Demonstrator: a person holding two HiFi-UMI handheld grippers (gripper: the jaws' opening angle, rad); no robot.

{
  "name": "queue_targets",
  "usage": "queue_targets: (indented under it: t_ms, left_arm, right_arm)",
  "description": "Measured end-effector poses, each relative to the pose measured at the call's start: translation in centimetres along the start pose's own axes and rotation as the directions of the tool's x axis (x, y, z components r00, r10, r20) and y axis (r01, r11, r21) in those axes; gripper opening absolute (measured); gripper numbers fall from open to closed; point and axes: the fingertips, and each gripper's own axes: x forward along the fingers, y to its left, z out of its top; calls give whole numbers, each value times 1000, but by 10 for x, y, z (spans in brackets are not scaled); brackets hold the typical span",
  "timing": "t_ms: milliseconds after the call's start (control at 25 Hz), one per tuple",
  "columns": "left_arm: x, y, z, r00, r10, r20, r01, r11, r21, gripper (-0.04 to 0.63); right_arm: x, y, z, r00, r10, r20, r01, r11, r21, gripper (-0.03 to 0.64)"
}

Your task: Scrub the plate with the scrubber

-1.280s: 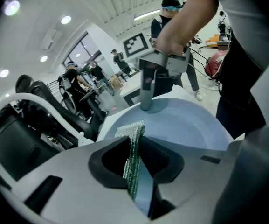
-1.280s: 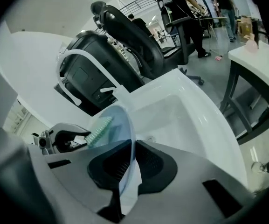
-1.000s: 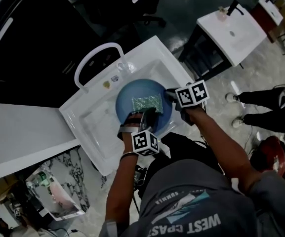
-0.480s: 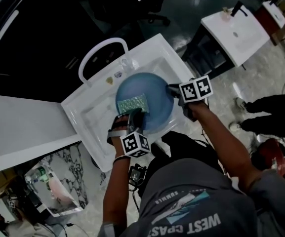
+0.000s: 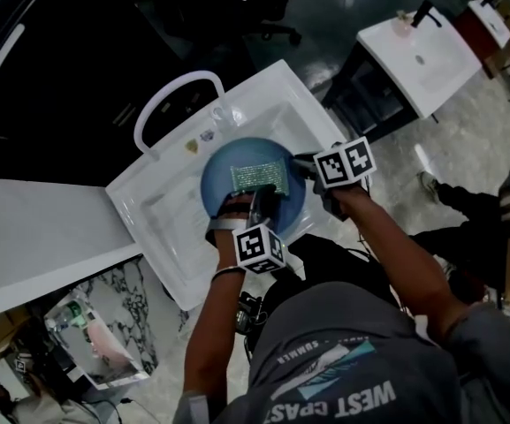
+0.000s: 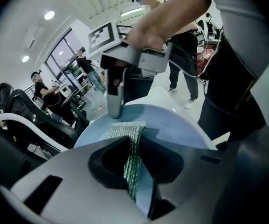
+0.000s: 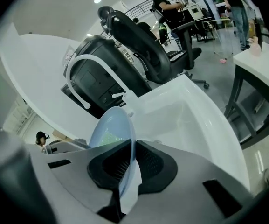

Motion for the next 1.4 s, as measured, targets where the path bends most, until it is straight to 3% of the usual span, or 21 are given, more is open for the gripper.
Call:
queue_targets:
  t_ms: [160, 320, 600, 840, 1040, 1280, 1400]
  left_arm:
    - [-2, -33, 9, 997, -72, 10, 72, 997, 14, 75]
    - [-9, -48, -1, 996, -87, -15, 88, 996, 10, 75]
    - [-25, -1, -48, 992, 47, -116, -58, 994, -94, 75]
    - [-20, 28, -43, 990, 87, -113, -98, 990, -102, 75]
    - [-11, 14, -22, 997, 39, -59, -44, 995, -86, 75]
    - [-9, -33, 5, 998, -62, 14, 63, 997, -51, 75]
    - [-14, -48, 9, 997, -79, 23, 80, 996, -49, 74]
  right_arm:
    - [-9, -17, 8, 999, -26, 27, 25, 1000, 8, 51]
    - [-17, -27, 17, 998, -43, 52, 43, 999, 14, 51]
    - [-15, -17, 7, 999, -20, 28, 20, 1000, -6, 51]
    - [3, 16, -14, 999, 41, -30, -42, 999, -27, 52]
    - [4, 20, -16, 998, 46, -37, -47, 998, -36, 52]
    - [-8, -2, -7, 1000, 14, -10, -15, 1000, -18, 55]
    - [-14, -12, 2, 1000, 4, 15, -4, 1000, -3, 55]
